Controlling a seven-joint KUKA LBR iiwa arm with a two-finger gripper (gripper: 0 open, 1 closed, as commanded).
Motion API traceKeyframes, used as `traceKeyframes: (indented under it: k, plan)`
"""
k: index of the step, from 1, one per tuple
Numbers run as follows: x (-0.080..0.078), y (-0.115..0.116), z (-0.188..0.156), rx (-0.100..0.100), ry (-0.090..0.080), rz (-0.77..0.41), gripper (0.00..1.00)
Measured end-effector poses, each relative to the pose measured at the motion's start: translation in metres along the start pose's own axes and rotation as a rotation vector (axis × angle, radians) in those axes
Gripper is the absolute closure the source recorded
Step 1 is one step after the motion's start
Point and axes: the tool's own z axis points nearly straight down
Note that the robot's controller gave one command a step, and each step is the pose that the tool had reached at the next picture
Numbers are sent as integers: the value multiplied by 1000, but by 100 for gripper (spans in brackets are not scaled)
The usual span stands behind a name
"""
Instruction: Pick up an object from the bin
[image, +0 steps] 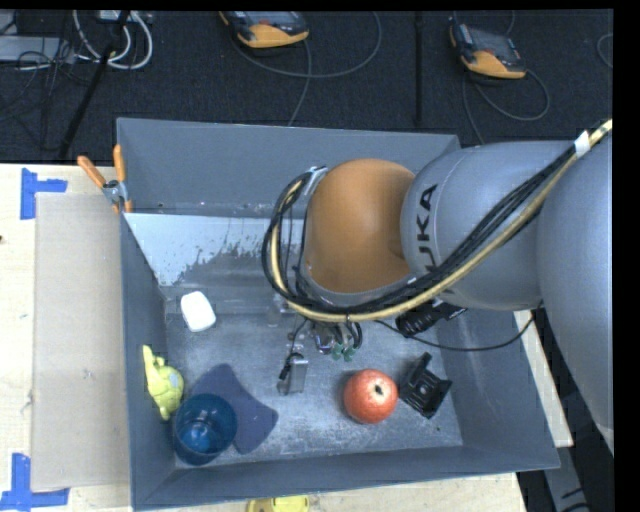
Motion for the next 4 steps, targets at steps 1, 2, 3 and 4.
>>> traceKeyframes:
  k: [1,2,3,4]
  plan:
    - [-2,-1,-5,-1,-8,3,0]
    - [17,-46,26,-3,-11,32,0]
    - [13,-78,48,3,-5,-12,0]
    - [31,-82,56,0,-8,-180,0]
